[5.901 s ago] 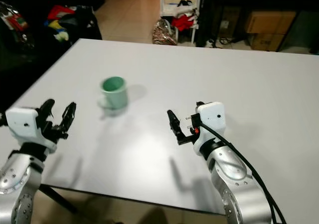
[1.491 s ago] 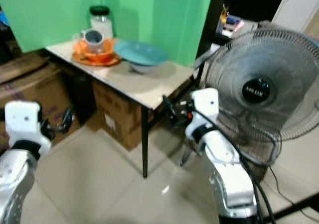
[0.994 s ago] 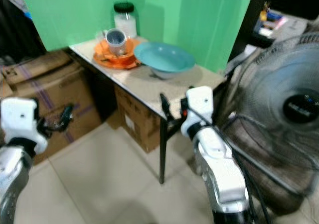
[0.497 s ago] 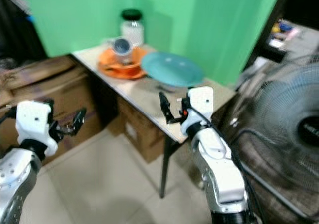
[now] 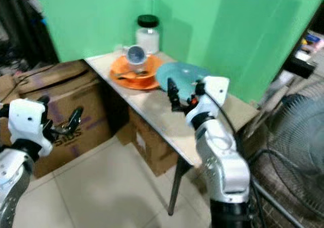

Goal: Setting the table

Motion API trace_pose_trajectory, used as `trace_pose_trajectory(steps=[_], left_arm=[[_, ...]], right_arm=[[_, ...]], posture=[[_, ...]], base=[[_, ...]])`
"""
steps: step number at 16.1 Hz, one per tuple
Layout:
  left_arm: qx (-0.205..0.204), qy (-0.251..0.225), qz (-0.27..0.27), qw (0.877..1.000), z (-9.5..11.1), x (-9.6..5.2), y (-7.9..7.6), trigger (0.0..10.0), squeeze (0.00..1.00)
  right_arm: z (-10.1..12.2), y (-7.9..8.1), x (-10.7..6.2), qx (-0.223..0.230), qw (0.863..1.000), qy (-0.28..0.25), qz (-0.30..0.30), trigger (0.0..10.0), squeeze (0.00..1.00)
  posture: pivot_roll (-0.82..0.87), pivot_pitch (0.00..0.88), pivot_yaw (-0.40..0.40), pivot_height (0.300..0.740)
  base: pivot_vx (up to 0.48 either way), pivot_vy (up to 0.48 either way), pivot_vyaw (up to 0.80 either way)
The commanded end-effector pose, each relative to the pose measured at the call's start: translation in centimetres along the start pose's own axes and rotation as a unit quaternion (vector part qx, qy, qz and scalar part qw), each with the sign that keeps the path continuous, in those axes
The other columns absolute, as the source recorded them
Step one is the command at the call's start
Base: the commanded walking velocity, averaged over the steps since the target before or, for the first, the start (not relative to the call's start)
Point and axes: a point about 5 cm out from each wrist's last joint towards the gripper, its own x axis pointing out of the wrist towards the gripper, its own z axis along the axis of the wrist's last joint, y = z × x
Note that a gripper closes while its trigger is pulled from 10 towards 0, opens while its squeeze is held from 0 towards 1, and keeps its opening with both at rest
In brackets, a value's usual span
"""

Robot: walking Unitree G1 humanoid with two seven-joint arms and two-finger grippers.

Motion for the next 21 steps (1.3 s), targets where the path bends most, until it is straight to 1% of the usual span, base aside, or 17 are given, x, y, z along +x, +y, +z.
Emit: trace_pose_trajectory(steps=[1, 3, 4, 6, 7, 8, 9, 10, 11, 13, 14, 15, 16, 18, 19, 20, 21], left_arm=[[0.003, -0.009, -0.013, 1.000, 0.4, 0.3, -0.1, 10.0, 0.00], [0.006, -0.023, -0.044, 0.999, 0.9, 0.7, -0.8, 10.0, 0.00], [0.003, -0.029, -0.065, 0.997, 1.1, 0.7, -1.1, 10.0, 0.00], [0.004, -0.029, -0.083, 0.996, 1.2, 0.8, -1.4, 10.0, 0.00], [0.006, -0.030, -0.087, 0.996, 1.2, 0.9, -1.5, 10.0, 0.00], [0.007, -0.031, -0.088, 0.996, 1.2, 0.9, -1.5, 10.0, 0.00], [0.015, -0.033, -0.090, 0.995, 1.3, 1.0, -1.3, 10.0, 0.00], [0.021, -0.032, -0.089, 0.995, 1.3, 1.0, -1.1, 10.0, 0.00], [0.029, -0.026, -0.091, 0.995, 1.1, 0.9, -0.9, 10.0, 0.00], [0.032, -0.026, -0.101, 0.994, 1.0, 0.7, -0.8, 10.0, 0.00], [0.035, -0.029, -0.110, 0.993, 1.2, 0.6, -0.7, 10.0, 0.00], [0.039, -0.040, -0.120, 0.991, 1.5, 0.4, -0.6, 10.0, 0.00], [0.036, -0.040, -0.125, 0.991, 1.6, 0.4, -0.4, 10.0, 0.00], [0.035, -0.038, -0.125, 0.991, 1.5, 0.4, -0.3, 10.0, 0.00], [0.033, -0.034, -0.130, 0.990, 1.3, 0.4, -0.3, 10.0, 0.00], [0.033, -0.032, -0.133, 0.990, 1.1, 0.4, -0.4, 10.0, 0.00], [0.026, -0.027, -0.145, 0.989, 0.9, 0.2, -0.5, 10.0, 0.00]], right_arm=[[0.5, -0.2, 0.1, 0.010, 1.000, -0.006, -0.002, 10.0, 0.00], [1.1, -0.6, 0.3, 0.036, 0.999, -0.011, -0.005, 10.0, 0.00], [1.5, -0.9, 0.3, 0.040, 0.999, -0.014, -0.005, 10.0, 0.00], [2.0, -1.3, 0.4, 0.038, 0.999, -0.018, -0.011, 10.0, 0.00], [2.3, -2.0, 0.4, 0.021, 0.999, -0.020, -0.032, 10.0, 0.00], [2.4, -2.4, 0.5, 0.017, 0.999, -0.020, -0.041, 10.0, 0.00], [2.9, -3.4, 0.6, 0.019, 0.998, -0.018, -0.057, 10.0, 0.00], [2.8, -3.8, 0.7, 0.020, 0.998, 0.004, -0.054, 10.0, 0.00], [2.2, -4.5, 0.9, 0.015, 0.997, 0.052, -0.049, 10.0, 0.00], [1.8, -5.1, 0.9, 0.042, 0.995, 0.087, -0.038, 10.0, 0.00], [1.4, -6.0, 1.0, 0.053, 0.991, 0.115, -0.051, 10.0, 0.00], [1.1, -6.7, 1.1, 0.083, 0.985, 0.136, -0.063, 10.0, 1.00], [1.3, -7.2, 1.2, 0.100, 0.982, 0.143, -0.068, 10.0, 1.00], [1.6, -7.6, 1.3, 0.111, 0.980, 0.148, -0.072, 10.0, 1.00], [1.5, -8.3, 1.4, 0.108, 0.976, 0.166, -0.087, 10.0, 1.00], [1.4, -8.6, 1.4, 0.116, 0.973, 0.177, -0.093, 10.0, 1.00], [1.0, -8.8, 1.3, 0.130, 0.965, 0.206, -0.100, 10.0, 1.00]], posture=[[0.12, 0.000, 0.001, 0.740], [0.12, 0.000, -0.005, 0.740], [0.12, 0.000, -0.003, 0.740], [0.12, 0.000, 0.001, 0.740], [0.12, 0.000, 0.002, 0.740], [0.12, 0.000, 0.001, 0.740], [0.12, 0.000, -0.001, 0.740], [0.12, 0.000, -0.001, 0.740], [0.12, 0.000, -0.002, 0.740], [0.12, 0.000, -0.001, 0.740], [0.13, 0.000, -0.002, 0.740], [0.13, 0.000, -0.002, 0.740], [0.13, 0.000, -0.002, 0.740], [0.12, 0.000, -0.002, 0.740], [0.11, 0.000, -0.003, 0.740], [0.11, 0.000, -0.005, 0.740], [0.11, 0.000, -0.007, 0.740]], base=[[0.356, 0.000, 0.00], [0.352, 0.000, -0.80], [0.352, 0.000, -0.80], [0.354, 0.000, -0.80], [0.356, 0.000, -0.80], [0.352, 0.000, -0.80], [0.304, 0.000, 0.00], [0.000, 0.000, 0.00], [0.000, 0.000, 0.00], [0.000, 0.000, 0.00], [0.000, 0.000, 0.00], [0.000, 0.000, 0.00], [0.000, 0.000, 0.00], [0.000, 0.000, 0.00], [0.000, 0.000, 0.00], [0.000, 0.000, 0.00], [0.000, 0.000, 0.00]])
